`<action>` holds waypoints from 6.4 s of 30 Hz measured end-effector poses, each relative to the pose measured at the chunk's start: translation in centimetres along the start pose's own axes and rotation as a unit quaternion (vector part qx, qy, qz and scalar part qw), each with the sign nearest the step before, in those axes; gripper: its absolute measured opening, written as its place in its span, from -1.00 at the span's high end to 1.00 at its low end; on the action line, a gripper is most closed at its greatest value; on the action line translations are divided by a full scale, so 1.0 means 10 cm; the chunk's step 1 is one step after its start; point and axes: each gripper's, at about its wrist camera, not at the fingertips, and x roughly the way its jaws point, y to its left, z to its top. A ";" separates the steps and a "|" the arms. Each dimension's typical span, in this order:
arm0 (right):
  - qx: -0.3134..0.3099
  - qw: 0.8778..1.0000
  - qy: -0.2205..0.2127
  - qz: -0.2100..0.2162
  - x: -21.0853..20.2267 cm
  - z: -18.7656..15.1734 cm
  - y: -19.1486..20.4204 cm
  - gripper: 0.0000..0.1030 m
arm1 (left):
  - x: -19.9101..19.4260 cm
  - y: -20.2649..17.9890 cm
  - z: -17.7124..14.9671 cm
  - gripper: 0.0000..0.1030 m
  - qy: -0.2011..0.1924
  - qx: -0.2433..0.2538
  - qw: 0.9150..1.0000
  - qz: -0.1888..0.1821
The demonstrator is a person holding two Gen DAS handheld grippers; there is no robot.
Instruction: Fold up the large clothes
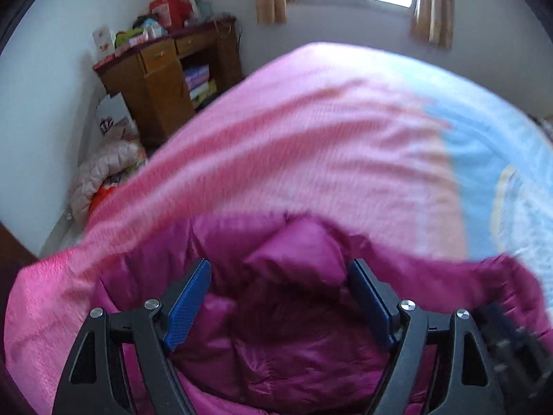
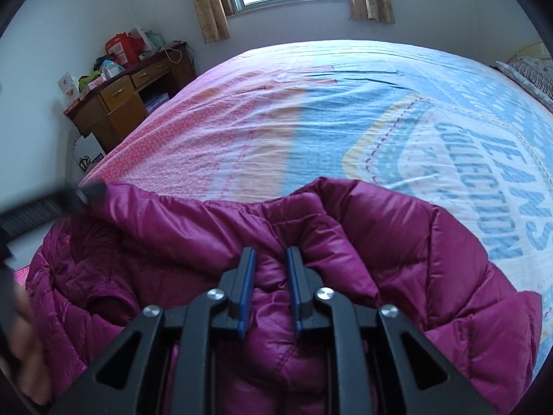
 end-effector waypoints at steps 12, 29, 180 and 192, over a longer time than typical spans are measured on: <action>-0.003 1.000 0.000 -0.001 -0.01 0.01 0.02 0.60 | 0.13 0.08 -0.14 -0.62 -0.008 -0.010 1.000 -0.020; 0.025 0.993 -0.113 -0.002 -1.74 -0.49 -0.02 -0.18 | -1.37 0.78 -1.07 -0.64 -0.075 0.064 0.992 -0.079; 0.093 0.968 -0.104 -0.210 -1.06 -0.09 -1.14 0.79 | 0.20 0.72 -0.22 0.74 -0.033 0.012 0.999 0.007; -0.030 0.999 -0.025 -0.011 -0.72 -0.48 0.82 0.82 | 0.15 0.67 -0.24 0.71 -0.033 0.018 0.999 0.015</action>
